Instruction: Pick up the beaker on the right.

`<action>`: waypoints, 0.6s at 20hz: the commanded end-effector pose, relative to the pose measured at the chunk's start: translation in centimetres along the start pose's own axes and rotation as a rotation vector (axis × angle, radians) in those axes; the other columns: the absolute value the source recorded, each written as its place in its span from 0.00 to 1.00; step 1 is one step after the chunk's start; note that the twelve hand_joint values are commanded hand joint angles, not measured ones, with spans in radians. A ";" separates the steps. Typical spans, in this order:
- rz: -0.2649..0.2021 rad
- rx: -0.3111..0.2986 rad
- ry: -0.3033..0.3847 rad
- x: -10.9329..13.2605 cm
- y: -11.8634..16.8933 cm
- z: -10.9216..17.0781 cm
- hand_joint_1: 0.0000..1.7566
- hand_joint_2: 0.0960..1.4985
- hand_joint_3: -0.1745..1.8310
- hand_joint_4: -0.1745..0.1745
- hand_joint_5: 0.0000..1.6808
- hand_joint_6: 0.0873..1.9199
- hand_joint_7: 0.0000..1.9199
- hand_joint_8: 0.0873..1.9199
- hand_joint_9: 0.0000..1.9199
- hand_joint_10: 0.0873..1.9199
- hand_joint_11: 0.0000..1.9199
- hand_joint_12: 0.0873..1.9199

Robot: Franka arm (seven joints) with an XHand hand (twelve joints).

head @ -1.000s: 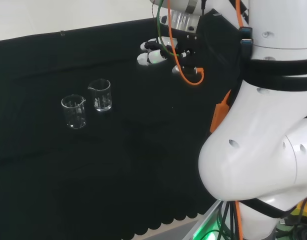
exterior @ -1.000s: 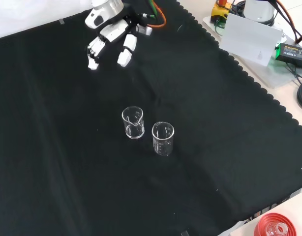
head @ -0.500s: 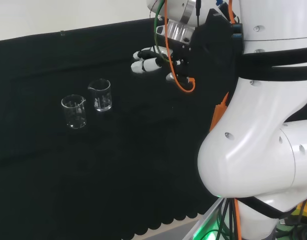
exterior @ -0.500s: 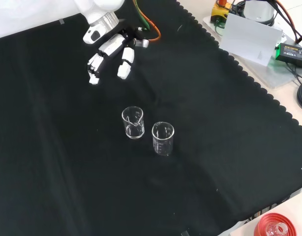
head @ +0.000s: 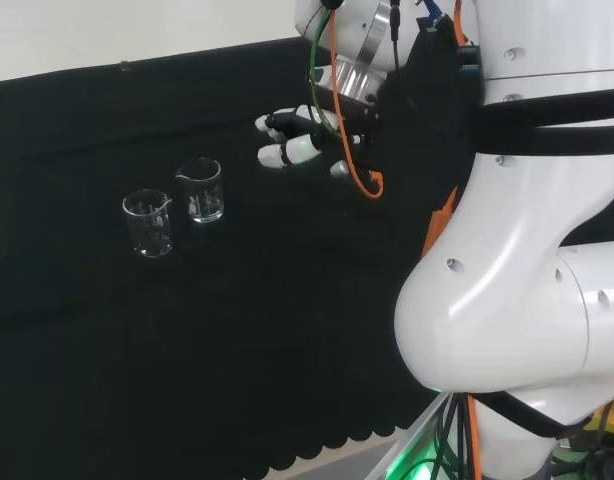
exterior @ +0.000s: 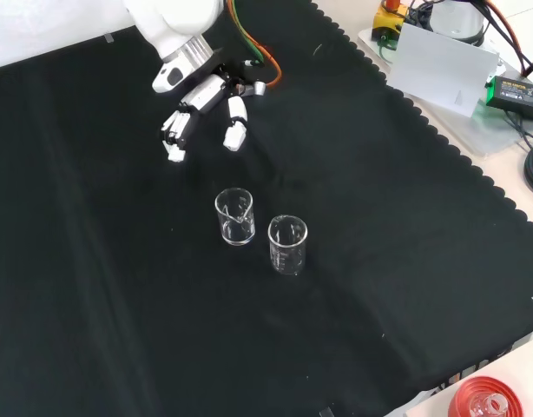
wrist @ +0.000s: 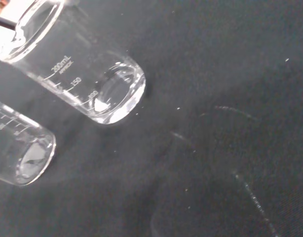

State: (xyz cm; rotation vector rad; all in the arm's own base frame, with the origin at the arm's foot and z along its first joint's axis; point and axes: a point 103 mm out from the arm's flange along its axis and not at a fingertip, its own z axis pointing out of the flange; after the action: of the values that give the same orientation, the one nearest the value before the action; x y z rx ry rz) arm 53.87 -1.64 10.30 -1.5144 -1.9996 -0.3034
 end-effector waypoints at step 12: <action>-0.132 -0.028 0.150 0.6 1.3 3.5 0.45 0.28 0.42 0.21 0.15 0.00 0.13 0.36 0.20 0.35 0.00 0.60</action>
State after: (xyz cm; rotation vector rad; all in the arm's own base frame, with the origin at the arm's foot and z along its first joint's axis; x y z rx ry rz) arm 53.74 0.51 7.87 -1.3611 -1.9929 -0.4447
